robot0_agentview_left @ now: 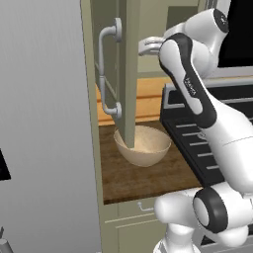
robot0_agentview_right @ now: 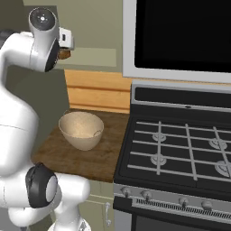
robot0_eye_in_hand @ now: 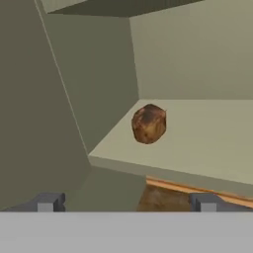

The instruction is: Open the cabinet, pick up the bread from the cabinet and place it in the basket. Then move the basket to the dining counter.

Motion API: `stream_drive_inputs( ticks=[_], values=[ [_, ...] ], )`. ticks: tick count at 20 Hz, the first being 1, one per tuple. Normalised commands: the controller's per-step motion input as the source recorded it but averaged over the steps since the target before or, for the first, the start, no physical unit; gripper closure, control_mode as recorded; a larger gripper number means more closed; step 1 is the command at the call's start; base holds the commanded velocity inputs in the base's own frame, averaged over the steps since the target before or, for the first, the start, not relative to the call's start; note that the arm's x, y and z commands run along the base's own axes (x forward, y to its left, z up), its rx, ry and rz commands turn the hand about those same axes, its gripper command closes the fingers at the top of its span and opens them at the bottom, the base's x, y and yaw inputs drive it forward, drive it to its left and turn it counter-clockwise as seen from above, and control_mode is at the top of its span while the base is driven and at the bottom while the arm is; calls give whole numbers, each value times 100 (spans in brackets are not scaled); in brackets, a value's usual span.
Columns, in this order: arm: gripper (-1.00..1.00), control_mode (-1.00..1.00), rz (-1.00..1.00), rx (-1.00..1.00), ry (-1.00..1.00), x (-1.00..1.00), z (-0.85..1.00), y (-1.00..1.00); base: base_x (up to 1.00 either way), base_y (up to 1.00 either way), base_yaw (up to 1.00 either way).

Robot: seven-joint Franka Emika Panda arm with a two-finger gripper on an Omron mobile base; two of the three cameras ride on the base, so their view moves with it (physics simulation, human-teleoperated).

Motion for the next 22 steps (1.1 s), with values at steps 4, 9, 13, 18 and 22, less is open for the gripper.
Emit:
stream_drive_inputs(
  ticks=[4,9,13,18,22],
  values=[
    [-100,-100,0,0,-13,17,-53,52,0,0,0],
    [-100,-100,0,0,4,88,0,18,0,0,0],
    [-100,-100,0,0,22,52,51,0,0,0,0],
    [-100,-100,0,0,11,30,9,1,0,0,0],
    [-100,-100,-2,0,0,29,-6,1,0,0,0]
  ],
)
